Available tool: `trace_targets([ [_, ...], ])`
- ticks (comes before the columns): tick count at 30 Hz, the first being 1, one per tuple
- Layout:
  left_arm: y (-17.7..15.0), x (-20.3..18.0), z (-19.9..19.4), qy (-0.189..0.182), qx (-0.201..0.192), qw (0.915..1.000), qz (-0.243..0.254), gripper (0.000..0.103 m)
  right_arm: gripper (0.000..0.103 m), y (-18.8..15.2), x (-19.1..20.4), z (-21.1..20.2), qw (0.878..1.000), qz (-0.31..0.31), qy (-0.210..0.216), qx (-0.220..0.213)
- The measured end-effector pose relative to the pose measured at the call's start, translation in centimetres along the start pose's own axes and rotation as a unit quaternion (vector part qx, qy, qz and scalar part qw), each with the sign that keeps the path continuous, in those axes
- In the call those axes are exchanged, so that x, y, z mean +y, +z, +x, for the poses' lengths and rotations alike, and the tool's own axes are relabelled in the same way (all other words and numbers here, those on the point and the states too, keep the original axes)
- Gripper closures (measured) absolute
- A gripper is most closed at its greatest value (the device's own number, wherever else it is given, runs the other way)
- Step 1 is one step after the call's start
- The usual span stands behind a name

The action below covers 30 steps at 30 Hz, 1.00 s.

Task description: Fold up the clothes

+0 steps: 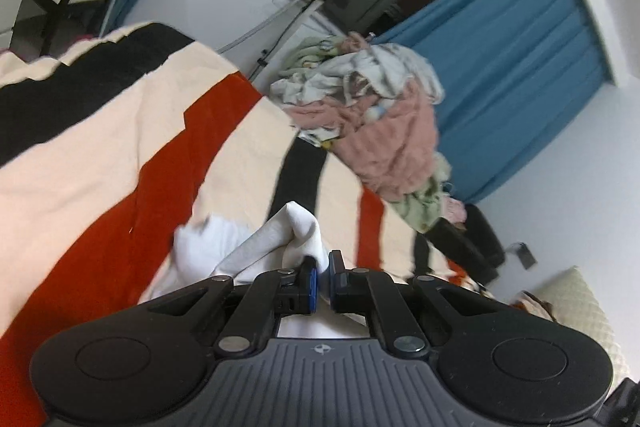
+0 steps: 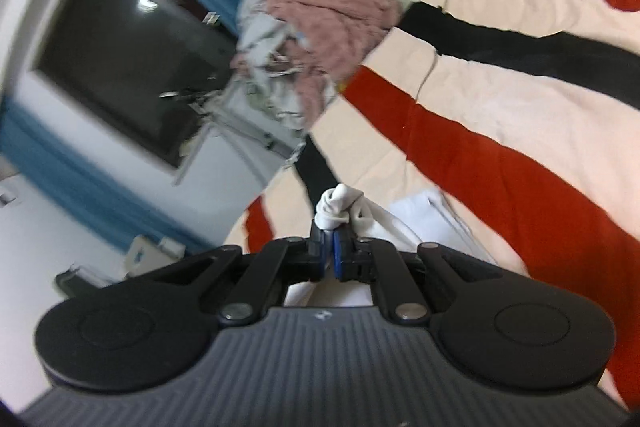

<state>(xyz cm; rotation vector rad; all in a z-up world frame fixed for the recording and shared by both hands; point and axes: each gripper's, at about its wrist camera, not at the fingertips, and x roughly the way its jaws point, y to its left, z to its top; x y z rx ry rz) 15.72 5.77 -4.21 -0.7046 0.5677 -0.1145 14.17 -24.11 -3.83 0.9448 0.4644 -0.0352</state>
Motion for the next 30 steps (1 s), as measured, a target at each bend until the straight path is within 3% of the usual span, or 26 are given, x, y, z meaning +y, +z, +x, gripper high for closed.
trace_targets([
  [5,-0.3,3.0,6.0,0.004,0.020,0.9996,0.020,0.097,0.096,-0.8,-3.3,6.4,1.000,0.003,-0.017,0.013],
  [9,-1.1,3.9,8.7,-0.001,0.036,0.9980,0.053,0.097,0.093,-0.7,-5.7,9.7,0.998,0.014,-0.019,0.054],
  [10,-1.2,3.9,9.2,-0.005,0.038,0.9975,0.060,0.092,0.091,-0.7,-5.5,9.8,0.998,0.002,-0.008,0.058],
  [11,-1.3,3.9,9.7,-0.012,0.041,0.9968,0.067,0.077,0.087,-0.7,-5.1,9.9,0.998,-0.012,0.004,0.061],
  [12,-1.3,3.8,10.1,-0.021,0.044,0.9961,0.074,0.066,0.081,-0.8,-4.8,10.0,0.997,-0.026,0.017,0.064],
  [13,-1.3,3.8,10.4,-0.029,0.047,0.9953,0.080,0.049,0.058,-0.8,-4.5,10.1,0.997,-0.041,0.029,0.066],
  [14,-1.3,3.7,10.6,-0.038,0.046,0.9945,0.086,0.040,0.033,-0.8,-4.1,10.1,0.995,-0.055,0.042,0.069],
  [16,-1.5,3.3,10.8,-0.042,0.038,0.9923,0.110,0.028,0.017,-0.9,-3.4,10.3,0.991,-0.084,0.066,0.074],
  [18,-1.7,2.9,11.1,-0.043,0.030,0.9893,0.136,0.023,0.018,-1.4,-2.6,10.4,0.986,-0.127,0.075,0.072],
  [20,-2.2,2.5,11.8,-0.020,0.030,0.9847,0.170,0.023,0.026,-2.4,-1.7,11.0,0.979,-0.188,0.045,0.069],
  [22,-2.7,2.5,12.8,0.013,0.049,0.9817,0.184,0.024,0.056,-3.2,-1.3,12.0,0.968,-0.237,-0.003,0.081],
  [25,-3.8,1.9,13.5,0.038,0.063,0.9727,0.220,0.024,0.082,-4.0,-1.6,13.2,0.954,-0.279,-0.058,0.096],
  [30,-5.4,0.9,14.0,0.066,0.071,0.9569,0.274,0.023,0.082,-4.8,-1.3,13.6,0.941,-0.312,-0.079,0.106],
])
